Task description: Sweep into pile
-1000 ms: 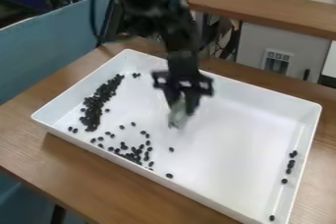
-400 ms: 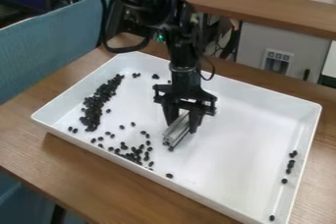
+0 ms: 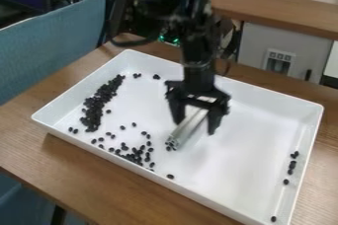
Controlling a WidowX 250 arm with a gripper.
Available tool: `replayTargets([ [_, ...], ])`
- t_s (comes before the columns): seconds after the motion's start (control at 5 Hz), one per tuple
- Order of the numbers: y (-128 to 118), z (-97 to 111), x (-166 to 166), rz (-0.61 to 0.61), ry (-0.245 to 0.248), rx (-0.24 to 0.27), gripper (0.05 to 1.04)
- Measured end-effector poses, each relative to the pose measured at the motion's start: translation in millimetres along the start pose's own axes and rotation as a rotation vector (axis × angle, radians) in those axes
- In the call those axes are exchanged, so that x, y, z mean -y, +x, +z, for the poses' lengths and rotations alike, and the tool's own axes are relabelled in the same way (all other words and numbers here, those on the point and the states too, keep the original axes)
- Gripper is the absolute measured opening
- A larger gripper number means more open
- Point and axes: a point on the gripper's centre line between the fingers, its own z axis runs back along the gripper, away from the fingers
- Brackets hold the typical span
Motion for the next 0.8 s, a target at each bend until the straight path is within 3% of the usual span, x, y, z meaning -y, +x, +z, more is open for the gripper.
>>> replayTargets([
  [0.2,-16.4,20.5,27.3,-0.067,0.0,0.02,1.001],
  [0.4,-43.9,48.7,34.7,-0.099,0.067,0.074,1.001],
  [0.6,-77.0,80.7,34.6,-0.107,0.075,0.119,1.001],
  [0.8,-101.8,88.4,43.5,-0.142,0.076,0.117,1.001],
])
